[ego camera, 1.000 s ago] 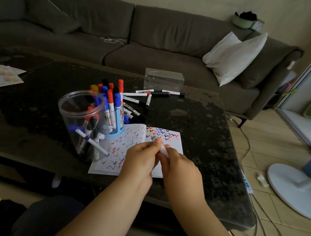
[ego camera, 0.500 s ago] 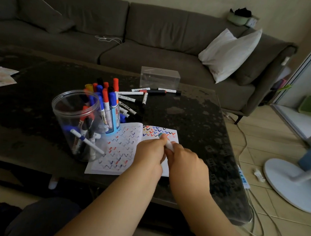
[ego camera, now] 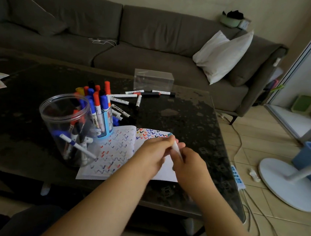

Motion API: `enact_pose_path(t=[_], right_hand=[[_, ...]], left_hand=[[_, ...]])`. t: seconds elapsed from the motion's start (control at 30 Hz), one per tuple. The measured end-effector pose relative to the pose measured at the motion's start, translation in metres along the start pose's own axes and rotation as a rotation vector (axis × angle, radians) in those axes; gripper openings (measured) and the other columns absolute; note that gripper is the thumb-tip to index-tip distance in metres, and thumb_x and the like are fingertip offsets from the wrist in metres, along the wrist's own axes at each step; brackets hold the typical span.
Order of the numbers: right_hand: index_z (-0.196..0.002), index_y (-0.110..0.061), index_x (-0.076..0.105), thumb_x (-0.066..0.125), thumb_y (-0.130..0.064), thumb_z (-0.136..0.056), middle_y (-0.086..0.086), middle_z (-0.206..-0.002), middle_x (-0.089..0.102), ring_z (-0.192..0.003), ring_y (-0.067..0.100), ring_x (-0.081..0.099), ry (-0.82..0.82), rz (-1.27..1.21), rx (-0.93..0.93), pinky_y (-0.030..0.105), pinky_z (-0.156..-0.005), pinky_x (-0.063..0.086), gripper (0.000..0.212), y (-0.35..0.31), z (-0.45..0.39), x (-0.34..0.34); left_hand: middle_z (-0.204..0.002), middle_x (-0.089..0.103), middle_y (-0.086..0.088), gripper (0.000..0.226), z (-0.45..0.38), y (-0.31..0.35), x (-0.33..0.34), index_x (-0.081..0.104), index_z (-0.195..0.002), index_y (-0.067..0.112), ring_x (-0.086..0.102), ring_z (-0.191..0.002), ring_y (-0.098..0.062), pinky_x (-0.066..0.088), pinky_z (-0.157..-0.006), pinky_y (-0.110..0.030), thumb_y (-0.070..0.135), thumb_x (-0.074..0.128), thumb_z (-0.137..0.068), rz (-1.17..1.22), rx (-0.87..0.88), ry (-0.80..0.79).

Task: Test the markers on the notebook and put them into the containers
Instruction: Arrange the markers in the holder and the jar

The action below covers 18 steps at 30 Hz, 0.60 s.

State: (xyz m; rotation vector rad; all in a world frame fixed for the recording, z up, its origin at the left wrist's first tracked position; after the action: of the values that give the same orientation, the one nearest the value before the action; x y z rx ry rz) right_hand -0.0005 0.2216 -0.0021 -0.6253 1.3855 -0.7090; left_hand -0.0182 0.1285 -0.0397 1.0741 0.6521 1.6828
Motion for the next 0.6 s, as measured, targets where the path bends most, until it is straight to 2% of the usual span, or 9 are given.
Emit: enact_pose_path(t=[0.07, 0.13, 0.17, 0.23, 0.33, 0.47, 0.53, 0.6], right_hand=[[-0.093, -0.010, 0.056, 0.040, -0.036, -0.100, -0.001, -0.067, 0.056, -0.050, 0.006, 0.047, -0.248, -0.394, 0.094, 0.019, -0.047, 0.040, 0.031, -0.003, 0.009, 0.017], [-0.094, -0.007, 0.050, 0.037, -0.036, -0.101, 0.001, -0.056, 0.046, -0.042, 0.006, 0.034, -0.448, -0.785, 0.157, 0.017, -0.037, 0.028, 0.032, -0.015, 0.024, 0.031], [-0.094, -0.008, 0.050, 0.035, -0.037, -0.100, 0.000, -0.053, 0.041, -0.039, 0.005, 0.029, -0.516, -0.912, 0.176, 0.015, -0.034, 0.021, 0.033, -0.021, 0.031, 0.035], [-0.089, -0.012, 0.052, 0.033, -0.040, -0.099, -0.002, -0.051, 0.034, -0.038, 0.003, 0.023, -0.581, -1.008, 0.173, 0.013, -0.031, 0.016, 0.035, -0.031, 0.038, 0.040], [-0.077, -0.016, 0.047, 0.032, -0.042, -0.100, -0.004, -0.051, 0.028, -0.039, 0.003, 0.022, -0.488, -0.861, 0.113, 0.015, -0.034, 0.016, 0.037, -0.033, 0.038, 0.039], [-0.069, -0.021, 0.046, 0.033, -0.042, -0.100, -0.008, -0.048, 0.037, -0.039, 0.005, 0.031, -0.271, -0.544, 0.113, 0.020, -0.039, 0.025, 0.039, -0.023, 0.026, 0.028], [-0.073, -0.028, 0.050, 0.031, -0.040, -0.101, -0.011, -0.059, 0.047, -0.046, 0.004, 0.043, -0.160, -0.272, 0.014, 0.020, -0.045, 0.033, 0.035, -0.024, 0.021, 0.016], [-0.085, -0.022, 0.056, 0.030, -0.042, -0.100, -0.004, -0.076, 0.059, -0.064, 0.013, 0.057, -0.066, 0.043, -0.111, 0.027, -0.056, 0.044, 0.036, -0.026, 0.027, 0.010]], left_hand=[[-0.097, 0.073, -0.004, 0.024, 0.012, 0.009, 0.003, 0.063, -0.099, 0.008, 0.064, -0.104, -0.019, 0.035, -0.104, -0.041, 0.023, 0.044, -0.098, -0.023, 0.062, -0.116], [-0.105, 0.071, -0.011, 0.030, 0.026, 0.013, 0.006, 0.060, -0.108, 0.001, 0.062, -0.109, -0.024, 0.043, -0.100, -0.040, 0.021, 0.041, -0.098, 0.030, 0.073, -0.216], [-0.108, 0.069, -0.014, 0.031, 0.034, 0.014, 0.009, 0.059, -0.107, 0.000, 0.062, -0.110, -0.025, 0.047, -0.096, -0.036, 0.021, 0.039, -0.098, 0.072, 0.074, -0.269], [-0.104, 0.070, -0.016, 0.029, 0.048, 0.018, 0.013, 0.059, -0.098, 0.002, 0.065, -0.105, -0.024, 0.052, -0.089, -0.031, 0.022, 0.038, -0.099, 0.087, 0.092, -0.299], [-0.093, 0.073, -0.012, 0.029, 0.052, 0.026, 0.007, 0.057, -0.100, 0.000, 0.069, -0.093, -0.020, 0.052, -0.086, -0.028, 0.023, 0.039, -0.099, -0.006, 0.145, -0.178], [-0.094, 0.073, -0.014, 0.029, 0.050, 0.024, 0.009, 0.055, -0.106, 0.000, 0.068, -0.094, -0.020, 0.050, -0.085, -0.027, 0.023, 0.039, -0.100, 0.029, 0.110, -0.121], [-0.097, 0.072, -0.014, 0.027, 0.046, 0.024, 0.008, 0.056, -0.103, 0.003, 0.066, -0.095, -0.020, 0.049, -0.088, -0.029, 0.024, 0.039, -0.100, -0.074, 0.100, -0.054], [-0.103, 0.067, -0.010, 0.022, 0.040, 0.040, -0.012, 0.053, -0.097, 0.009, 0.062, -0.095, -0.018, 0.049, -0.079, -0.026, 0.028, 0.041, -0.099, -0.256, 0.144, 0.108]])
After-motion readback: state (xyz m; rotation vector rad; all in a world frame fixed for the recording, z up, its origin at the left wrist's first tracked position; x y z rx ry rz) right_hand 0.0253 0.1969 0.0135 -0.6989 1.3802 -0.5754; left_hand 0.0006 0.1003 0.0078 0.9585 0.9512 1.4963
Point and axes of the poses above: each hand's wrist, its own z-axis away from the middle knuckle, its own x-axis out of the palm, y = z × x, the point moved 10 cm from there along -z, towards the middle knuckle
